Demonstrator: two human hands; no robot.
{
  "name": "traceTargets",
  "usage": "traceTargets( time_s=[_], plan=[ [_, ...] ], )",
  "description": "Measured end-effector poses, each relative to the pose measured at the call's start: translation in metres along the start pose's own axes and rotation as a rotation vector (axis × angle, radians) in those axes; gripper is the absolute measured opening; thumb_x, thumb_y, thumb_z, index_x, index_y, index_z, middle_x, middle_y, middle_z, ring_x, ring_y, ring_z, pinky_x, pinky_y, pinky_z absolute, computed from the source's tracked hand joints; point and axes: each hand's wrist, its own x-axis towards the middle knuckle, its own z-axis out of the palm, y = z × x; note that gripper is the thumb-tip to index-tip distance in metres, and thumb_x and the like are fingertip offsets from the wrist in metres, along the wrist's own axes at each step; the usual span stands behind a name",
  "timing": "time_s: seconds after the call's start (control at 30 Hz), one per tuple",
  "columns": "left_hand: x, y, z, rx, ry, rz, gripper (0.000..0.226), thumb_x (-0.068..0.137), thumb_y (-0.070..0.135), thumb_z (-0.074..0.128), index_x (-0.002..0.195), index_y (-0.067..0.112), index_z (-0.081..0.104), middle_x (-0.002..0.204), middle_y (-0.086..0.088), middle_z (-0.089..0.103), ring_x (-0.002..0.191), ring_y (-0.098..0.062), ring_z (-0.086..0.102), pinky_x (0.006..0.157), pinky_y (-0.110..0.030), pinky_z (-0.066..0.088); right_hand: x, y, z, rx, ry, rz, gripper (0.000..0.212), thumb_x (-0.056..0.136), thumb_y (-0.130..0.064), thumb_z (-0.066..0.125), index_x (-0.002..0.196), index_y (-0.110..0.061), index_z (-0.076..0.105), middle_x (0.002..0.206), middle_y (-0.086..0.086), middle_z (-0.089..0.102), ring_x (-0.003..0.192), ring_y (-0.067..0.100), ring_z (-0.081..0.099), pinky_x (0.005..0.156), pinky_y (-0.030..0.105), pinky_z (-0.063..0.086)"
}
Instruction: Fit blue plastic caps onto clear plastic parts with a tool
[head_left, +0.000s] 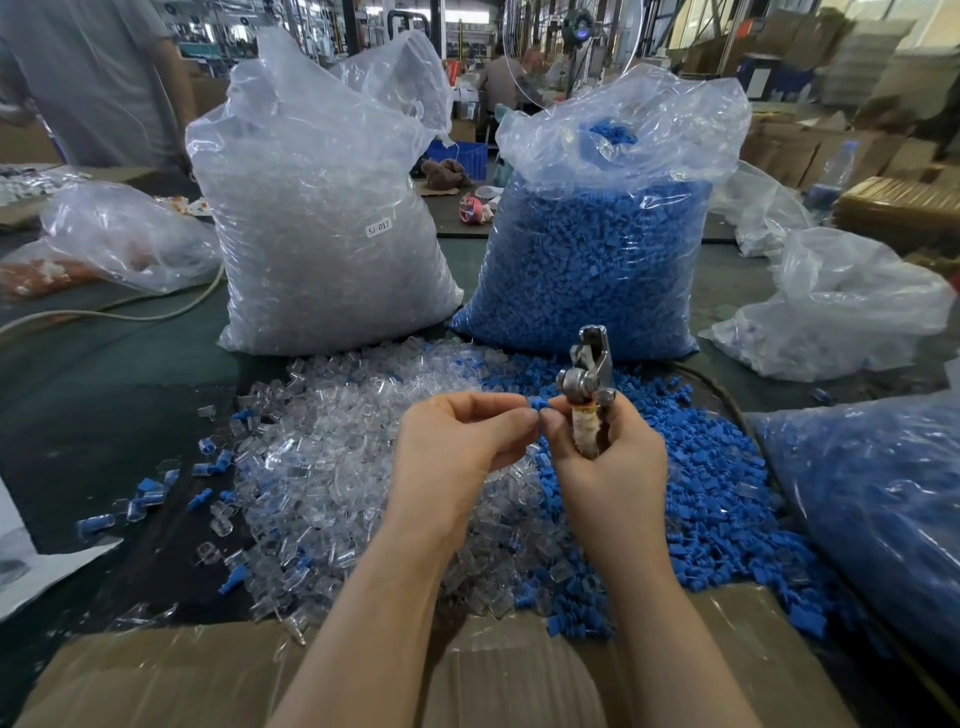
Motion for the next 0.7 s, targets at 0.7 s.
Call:
traceTargets(
  time_s=[0.7],
  plan=[
    [-0.0013,-0.0044,0.0056,0.305,0.104,0.244,0.013,0.076,0.012,0.083,0.076,0.023,0.075,0.074,0.006,0.075,0.074,-0.011,0.073,0.075,-0.033,0.062,0.0037,-0.0062,-0.0001,-0.009,-0.039,0.098,0.005,0.087,-0.021,0.069,0.082,-0.021,0.066,0.072,-0.002,0.068,0.069,0.018,0.063,0.068,0.051,0.054]
  ],
)
